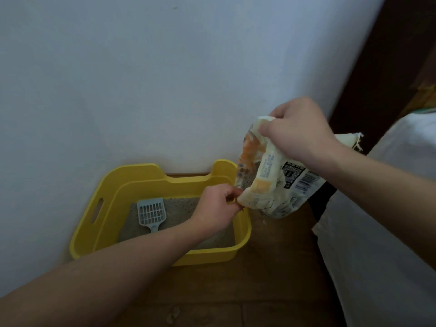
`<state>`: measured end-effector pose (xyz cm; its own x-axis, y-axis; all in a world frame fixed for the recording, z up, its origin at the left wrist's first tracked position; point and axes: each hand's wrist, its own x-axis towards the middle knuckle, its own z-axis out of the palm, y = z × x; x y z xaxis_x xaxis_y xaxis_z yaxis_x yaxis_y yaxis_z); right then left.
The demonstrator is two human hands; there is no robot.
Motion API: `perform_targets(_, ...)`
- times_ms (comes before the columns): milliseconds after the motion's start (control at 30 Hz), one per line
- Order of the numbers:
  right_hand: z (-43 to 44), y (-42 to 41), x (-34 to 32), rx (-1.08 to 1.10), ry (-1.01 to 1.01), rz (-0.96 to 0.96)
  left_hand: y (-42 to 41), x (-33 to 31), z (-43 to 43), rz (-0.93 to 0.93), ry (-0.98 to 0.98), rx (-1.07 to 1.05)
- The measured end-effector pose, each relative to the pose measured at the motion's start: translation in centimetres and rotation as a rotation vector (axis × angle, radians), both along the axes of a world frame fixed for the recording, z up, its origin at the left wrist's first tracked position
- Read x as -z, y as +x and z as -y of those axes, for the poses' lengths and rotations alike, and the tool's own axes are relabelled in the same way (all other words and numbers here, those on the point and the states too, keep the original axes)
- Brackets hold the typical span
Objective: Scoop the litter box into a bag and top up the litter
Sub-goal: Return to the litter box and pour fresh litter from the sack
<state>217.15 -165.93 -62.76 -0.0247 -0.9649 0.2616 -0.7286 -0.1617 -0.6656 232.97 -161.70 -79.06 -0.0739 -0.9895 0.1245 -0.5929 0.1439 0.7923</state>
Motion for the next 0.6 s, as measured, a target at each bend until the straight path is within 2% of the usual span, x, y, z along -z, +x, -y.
perform_targets(100, 0.2, 0.9, 1.4, -0.018, 0.024, -0.042, 0.9, 1.6, -0.5, -0.017, 0.049, -0.025)
perform_targets(267, 0.7, 2.9, 2.4, -0.056, 0.053, 0.031, 1.7, 2.6, -0.9, -0.037, 0.059, -0.032)
perform_targets(600, 1.1, 6.5, 3.8, -0.1, 0.056, 0.061, 3.5, 4.4, -1.4, -0.061, 0.053, -0.084)
